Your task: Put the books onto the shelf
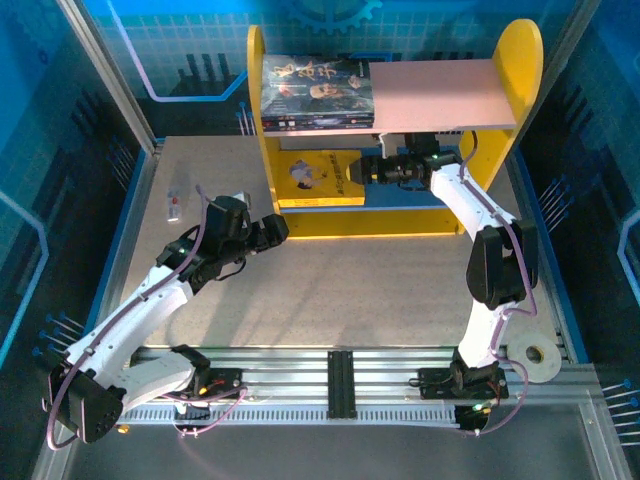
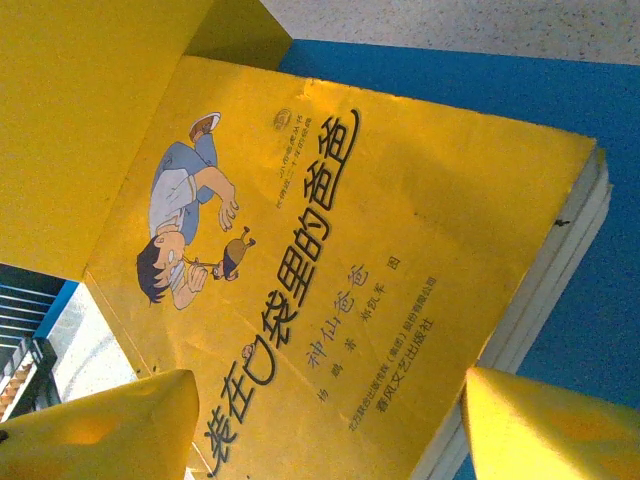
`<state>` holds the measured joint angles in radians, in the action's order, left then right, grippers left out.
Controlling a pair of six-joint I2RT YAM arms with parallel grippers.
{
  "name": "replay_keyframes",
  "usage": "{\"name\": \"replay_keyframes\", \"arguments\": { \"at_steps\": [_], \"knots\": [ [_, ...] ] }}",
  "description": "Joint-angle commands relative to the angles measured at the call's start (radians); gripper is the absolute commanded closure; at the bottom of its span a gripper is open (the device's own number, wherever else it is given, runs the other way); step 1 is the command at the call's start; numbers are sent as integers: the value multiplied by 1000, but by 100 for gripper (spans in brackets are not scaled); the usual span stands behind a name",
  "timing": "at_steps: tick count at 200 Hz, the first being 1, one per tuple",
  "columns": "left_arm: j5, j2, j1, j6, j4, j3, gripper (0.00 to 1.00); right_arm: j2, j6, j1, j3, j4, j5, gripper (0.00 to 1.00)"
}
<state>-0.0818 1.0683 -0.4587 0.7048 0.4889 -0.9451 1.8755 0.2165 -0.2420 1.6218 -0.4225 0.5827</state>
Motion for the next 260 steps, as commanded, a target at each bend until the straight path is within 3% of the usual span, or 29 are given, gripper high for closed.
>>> {"name": "replay_keyframes", "arguments": {
  "at_steps": [1,114,260],
  "knots": [
    [-10,-23,11,-7,0,6,16,-9,-8,-56,35,-27,78,29],
    [-7,-10,14,-8,-3,7,16,41,34,-56,102,-3,61,27],
    [-6,-20,18,-13,10,4,15,-270,-45,-107,-196,109,-257,13]
  ]
}}
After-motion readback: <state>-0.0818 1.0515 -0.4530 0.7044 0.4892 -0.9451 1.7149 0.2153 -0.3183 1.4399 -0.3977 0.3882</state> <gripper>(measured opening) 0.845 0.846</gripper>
